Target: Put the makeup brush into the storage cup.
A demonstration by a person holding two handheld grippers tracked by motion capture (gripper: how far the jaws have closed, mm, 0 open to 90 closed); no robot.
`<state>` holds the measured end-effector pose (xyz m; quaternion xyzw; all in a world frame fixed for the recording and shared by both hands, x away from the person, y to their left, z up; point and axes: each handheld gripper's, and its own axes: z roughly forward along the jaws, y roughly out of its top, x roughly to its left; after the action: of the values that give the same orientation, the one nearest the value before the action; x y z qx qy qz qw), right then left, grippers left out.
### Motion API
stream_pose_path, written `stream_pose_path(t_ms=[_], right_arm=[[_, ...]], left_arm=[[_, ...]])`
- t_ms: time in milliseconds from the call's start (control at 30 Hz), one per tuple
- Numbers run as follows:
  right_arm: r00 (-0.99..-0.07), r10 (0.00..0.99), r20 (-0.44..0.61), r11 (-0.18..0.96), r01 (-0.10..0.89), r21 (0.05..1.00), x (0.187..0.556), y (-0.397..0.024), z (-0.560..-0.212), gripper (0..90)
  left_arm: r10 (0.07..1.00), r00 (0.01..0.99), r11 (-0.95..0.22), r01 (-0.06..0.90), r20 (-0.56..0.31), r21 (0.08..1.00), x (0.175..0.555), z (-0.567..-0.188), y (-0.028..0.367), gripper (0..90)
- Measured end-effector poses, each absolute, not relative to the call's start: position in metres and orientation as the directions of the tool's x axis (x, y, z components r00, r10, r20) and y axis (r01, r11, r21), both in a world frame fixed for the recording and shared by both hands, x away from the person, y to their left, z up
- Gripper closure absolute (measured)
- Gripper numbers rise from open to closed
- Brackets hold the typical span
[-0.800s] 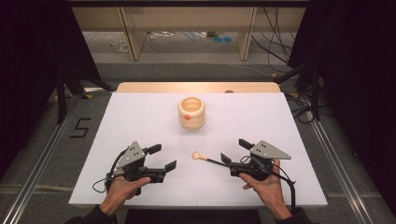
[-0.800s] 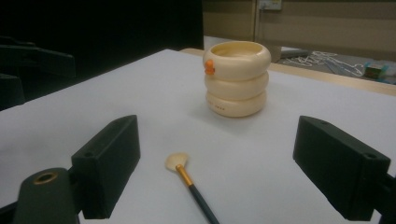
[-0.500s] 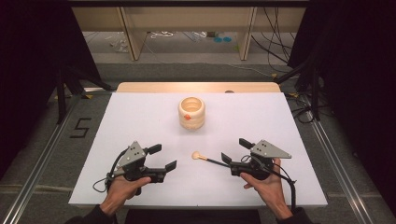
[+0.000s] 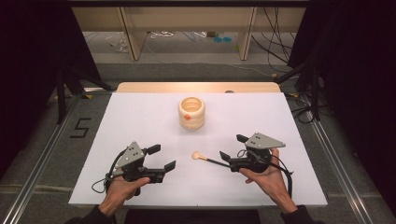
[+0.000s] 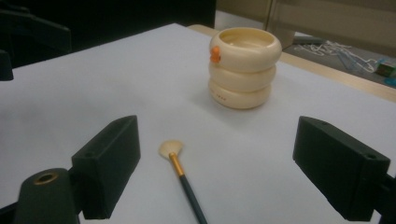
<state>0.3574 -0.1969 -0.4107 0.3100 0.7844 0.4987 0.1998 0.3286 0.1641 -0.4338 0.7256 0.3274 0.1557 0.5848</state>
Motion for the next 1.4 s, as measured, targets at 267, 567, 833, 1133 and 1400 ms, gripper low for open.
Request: stream_pose_path(t_ms=[267, 567, 833, 1133, 1400], right_arm=[[-0.772, 0.632, -0.072, 0.436, 0.277, 0.856, 0.371, -0.186, -0.399, 15.6], [-0.82, 0.57, -0.054, 0.555, 0.336, 0.761, 0.392, -0.169, -0.396, 16.7], [-0.853, 0.516, -0.074, 0.65, 0.334, 0.683, 0.408, -0.15, -0.395, 19.3], [-0.892, 0.447, -0.076, 0.771, 0.341, 0.538, 0.42, -0.131, -0.406, 21.7], [-0.907, 0.416, -0.063, 0.838, 0.355, 0.414, 0.431, -0.118, -0.417, 26.3]], left_arm=[[0.66, 0.734, -0.099, 0.297, -0.161, 0.95, 0.329, -0.434, 0.164, 15.7], [0.66, 0.734, -0.098, 0.297, -0.161, 0.95, 0.329, -0.434, 0.164, 15.7], [0.656, 0.734, -0.084, 0.299, -0.173, 0.951, 0.33, -0.434, 0.164, 15.7], [0.659, 0.731, -0.084, 0.304, -0.176, 0.949, 0.329, -0.434, 0.164, 15.7], [0.664, 0.728, -0.09, 0.308, -0.174, 0.947, 0.329, -0.434, 0.165, 15.7]])
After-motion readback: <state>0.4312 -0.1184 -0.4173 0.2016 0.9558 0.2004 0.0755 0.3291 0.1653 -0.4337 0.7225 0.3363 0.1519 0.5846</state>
